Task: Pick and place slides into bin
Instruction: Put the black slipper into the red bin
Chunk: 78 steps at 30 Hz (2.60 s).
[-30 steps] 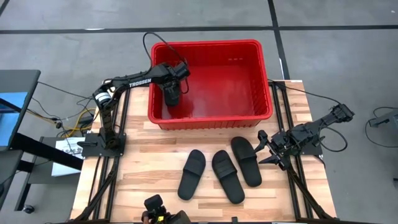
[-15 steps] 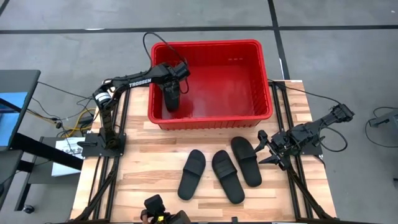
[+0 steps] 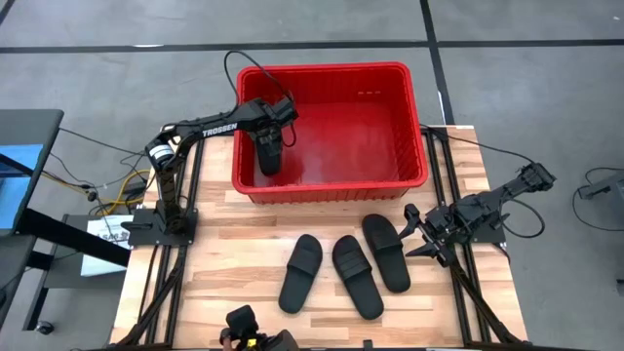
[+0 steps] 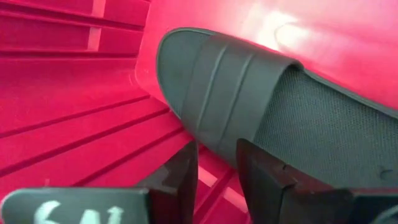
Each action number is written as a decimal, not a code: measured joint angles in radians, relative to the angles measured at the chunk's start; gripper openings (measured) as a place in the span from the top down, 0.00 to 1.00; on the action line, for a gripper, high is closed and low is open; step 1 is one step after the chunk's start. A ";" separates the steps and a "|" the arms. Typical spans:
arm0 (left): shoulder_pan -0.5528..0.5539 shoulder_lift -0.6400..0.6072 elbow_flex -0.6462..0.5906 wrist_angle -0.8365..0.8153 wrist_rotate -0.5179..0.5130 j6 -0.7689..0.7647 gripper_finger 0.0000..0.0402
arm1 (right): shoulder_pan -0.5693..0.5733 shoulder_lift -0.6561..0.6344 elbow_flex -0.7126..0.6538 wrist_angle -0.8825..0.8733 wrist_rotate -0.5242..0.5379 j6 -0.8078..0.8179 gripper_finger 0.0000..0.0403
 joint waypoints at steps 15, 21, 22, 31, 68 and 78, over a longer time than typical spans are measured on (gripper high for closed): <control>-0.009 -0.032 0.000 -0.065 0.017 0.045 0.74 | 0.000 0.000 0.000 0.000 0.000 0.000 0.42; -0.023 -0.106 0.000 -0.062 0.142 0.077 0.74 | 0.000 0.000 0.000 0.000 0.000 0.000 0.42; -0.024 -0.122 0.000 -0.062 0.166 0.079 0.74 | 0.000 0.000 0.000 0.000 0.000 0.000 0.42; -0.028 -0.261 0.001 -0.062 0.544 0.067 0.74 | 0.000 0.000 0.000 0.000 0.000 0.000 0.42; -0.355 -0.455 0.001 -0.193 0.803 0.107 0.74 | 0.000 0.000 0.000 -0.001 0.000 0.000 0.42; -0.471 -0.535 0.001 -0.212 0.882 -0.033 0.74 | 0.000 0.000 0.000 0.000 0.000 0.000 0.42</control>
